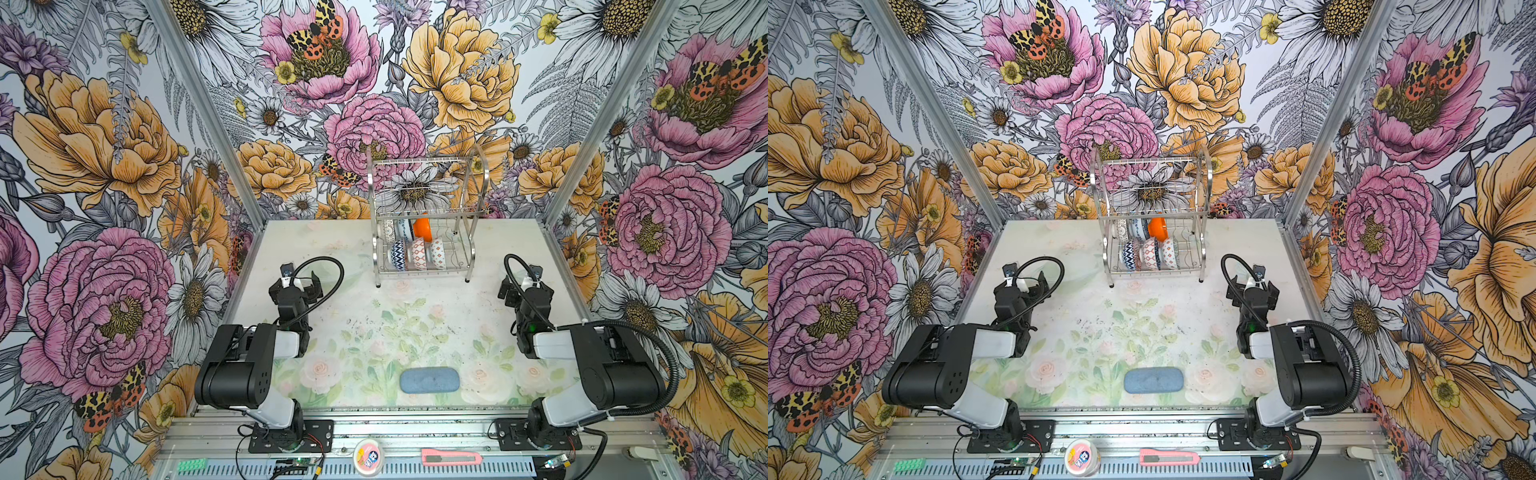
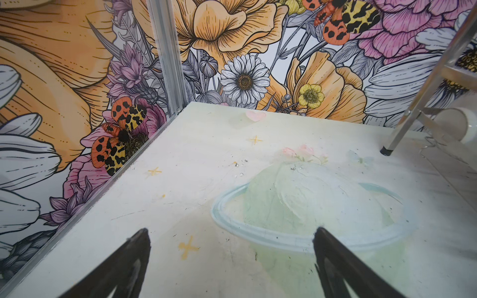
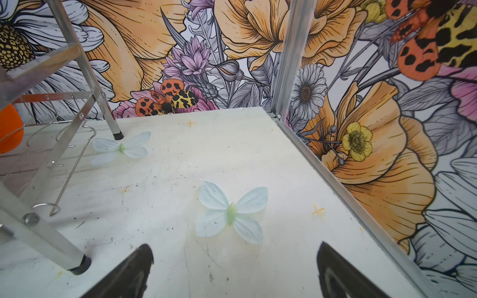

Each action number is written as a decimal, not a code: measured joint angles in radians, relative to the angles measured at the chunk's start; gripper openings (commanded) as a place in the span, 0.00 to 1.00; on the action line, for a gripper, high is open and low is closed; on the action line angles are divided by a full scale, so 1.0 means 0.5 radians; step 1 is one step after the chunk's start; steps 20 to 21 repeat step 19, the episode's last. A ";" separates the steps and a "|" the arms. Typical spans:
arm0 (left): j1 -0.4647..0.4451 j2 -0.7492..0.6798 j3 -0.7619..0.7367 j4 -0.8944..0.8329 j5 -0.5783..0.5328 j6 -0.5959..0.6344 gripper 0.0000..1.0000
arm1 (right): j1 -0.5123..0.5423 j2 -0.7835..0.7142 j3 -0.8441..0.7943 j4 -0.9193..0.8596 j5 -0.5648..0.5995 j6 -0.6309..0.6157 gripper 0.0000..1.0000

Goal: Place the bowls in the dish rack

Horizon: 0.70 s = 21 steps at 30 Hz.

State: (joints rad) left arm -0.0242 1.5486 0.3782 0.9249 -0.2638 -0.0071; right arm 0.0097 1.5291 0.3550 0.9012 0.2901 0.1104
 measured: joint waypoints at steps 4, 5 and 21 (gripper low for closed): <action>0.002 0.000 0.000 -0.001 0.009 -0.001 0.99 | 0.001 0.001 0.000 -0.007 0.000 -0.001 0.99; 0.005 0.000 0.000 -0.002 0.024 -0.001 0.99 | 0.000 0.000 0.000 -0.008 -0.001 -0.001 1.00; 0.040 0.000 0.000 -0.010 0.245 0.014 0.99 | 0.000 0.001 0.004 -0.023 -0.038 -0.008 1.00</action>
